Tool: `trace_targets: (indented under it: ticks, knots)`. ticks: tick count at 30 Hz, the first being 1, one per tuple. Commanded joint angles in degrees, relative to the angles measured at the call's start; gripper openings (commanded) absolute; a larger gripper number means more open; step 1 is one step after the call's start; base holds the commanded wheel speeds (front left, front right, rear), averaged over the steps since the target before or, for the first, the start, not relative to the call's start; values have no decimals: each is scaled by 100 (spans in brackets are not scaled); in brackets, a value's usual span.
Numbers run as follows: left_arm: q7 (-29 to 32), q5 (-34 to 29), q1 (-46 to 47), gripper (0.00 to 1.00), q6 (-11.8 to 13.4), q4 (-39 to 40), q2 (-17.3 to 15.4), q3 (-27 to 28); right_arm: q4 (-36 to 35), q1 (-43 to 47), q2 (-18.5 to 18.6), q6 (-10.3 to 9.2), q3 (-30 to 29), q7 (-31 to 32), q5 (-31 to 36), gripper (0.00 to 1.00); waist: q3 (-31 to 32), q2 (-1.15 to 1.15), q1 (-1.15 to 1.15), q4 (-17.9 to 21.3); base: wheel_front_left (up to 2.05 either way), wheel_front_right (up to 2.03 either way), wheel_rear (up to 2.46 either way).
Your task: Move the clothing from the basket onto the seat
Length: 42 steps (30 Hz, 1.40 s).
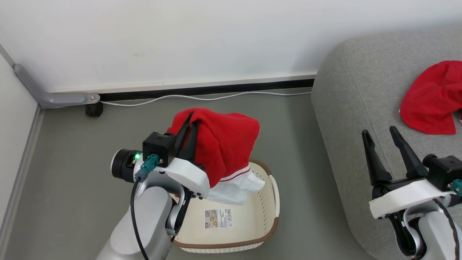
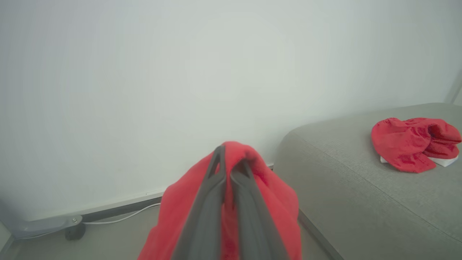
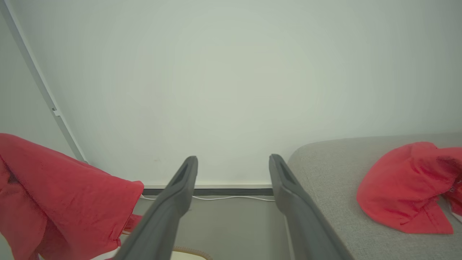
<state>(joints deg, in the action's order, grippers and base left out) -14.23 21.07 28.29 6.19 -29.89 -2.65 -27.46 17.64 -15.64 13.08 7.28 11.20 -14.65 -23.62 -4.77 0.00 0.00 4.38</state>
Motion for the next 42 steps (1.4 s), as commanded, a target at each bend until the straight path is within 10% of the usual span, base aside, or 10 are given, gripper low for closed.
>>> trace_targets:
  ticks: [1,29,42]
  knots:
    - [-76,-86,82,0,-78,277,-75,220,-91,49,25,21,31,-35,99,100,95,0,0,-64,0,0,0]
    - [364,-449,1117,0,-199,1862,-165,-18,-8,155,-133,21,67,-35,172,100,147,0,0,-102,0,0,0]
    - [313,-387,1155,0,-157,1832,-130,-151,-1015,-434,182,21,1168,-35,-44,100,69,0,0,-60,0,0,0]
